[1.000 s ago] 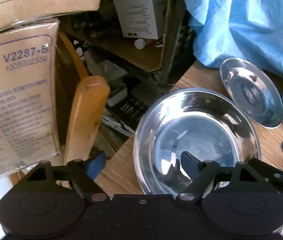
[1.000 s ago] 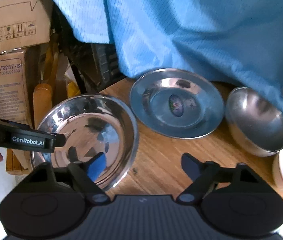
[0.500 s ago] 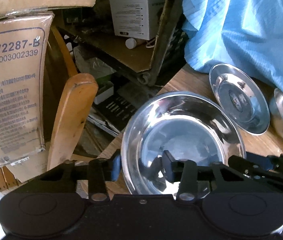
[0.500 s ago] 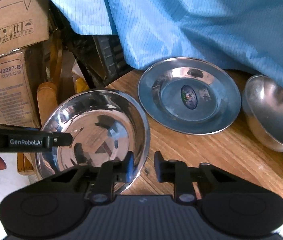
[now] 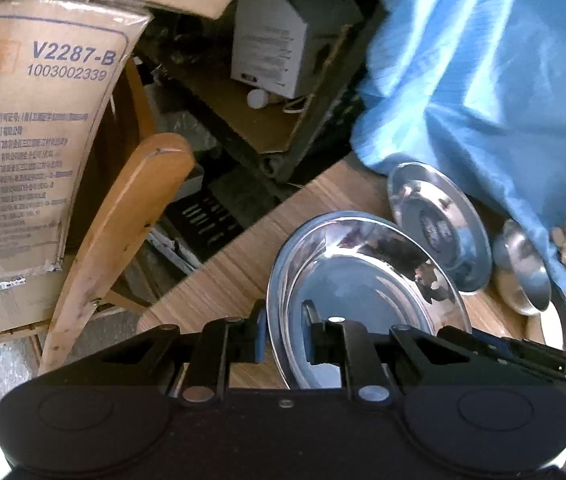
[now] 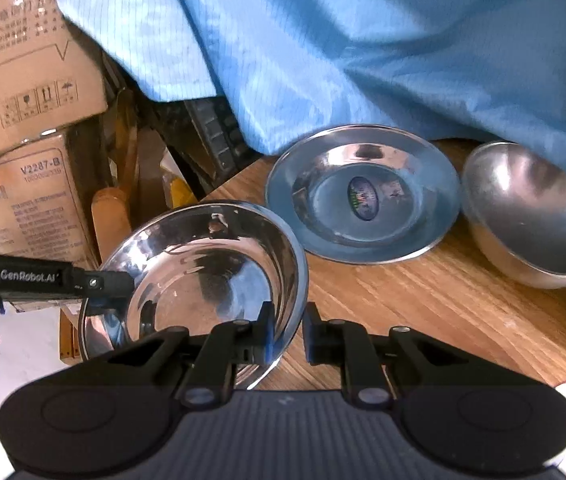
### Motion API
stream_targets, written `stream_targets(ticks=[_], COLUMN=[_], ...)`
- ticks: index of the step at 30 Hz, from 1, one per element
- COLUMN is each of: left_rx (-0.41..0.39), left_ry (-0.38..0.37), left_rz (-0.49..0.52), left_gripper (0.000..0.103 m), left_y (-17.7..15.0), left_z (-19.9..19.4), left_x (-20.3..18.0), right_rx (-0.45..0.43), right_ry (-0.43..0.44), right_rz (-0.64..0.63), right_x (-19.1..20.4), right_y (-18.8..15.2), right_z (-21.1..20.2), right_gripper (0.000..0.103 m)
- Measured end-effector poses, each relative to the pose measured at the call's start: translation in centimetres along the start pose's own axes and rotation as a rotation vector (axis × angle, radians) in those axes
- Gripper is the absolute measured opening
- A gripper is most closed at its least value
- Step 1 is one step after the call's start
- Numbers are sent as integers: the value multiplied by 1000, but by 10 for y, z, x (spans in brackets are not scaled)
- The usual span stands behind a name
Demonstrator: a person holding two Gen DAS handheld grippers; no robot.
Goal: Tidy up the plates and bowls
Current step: 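Lift the large steel plate with both grippers and lower it onto the desk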
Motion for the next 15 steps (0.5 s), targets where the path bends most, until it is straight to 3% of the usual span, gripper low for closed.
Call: stream_targets(ticks=[10,15], left_rx=[-88,-81], left_ry=[-23,-11], left_rz=[55,78], left_gripper=[17,15], left_y=[-32,-50], left_z=[-27,-27], left_x=[-48,-73], right_rx=[-55,-55], right_ry=[25,27], right_rz=[17,33], right_x=[-32,-49], right_y=[-27,-44], right_z=[-56,-80], right_gripper=[16,16])
Point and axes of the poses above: each gripper's, at about its wrist camera, not at the fingertips, and z roughly the way its jaws point, x to its left, y to its top, the point moved 1 cm from there along z, roughly the way its jaws point, and after that the axes turned 13 degrees about x, right-handed, at the moved point
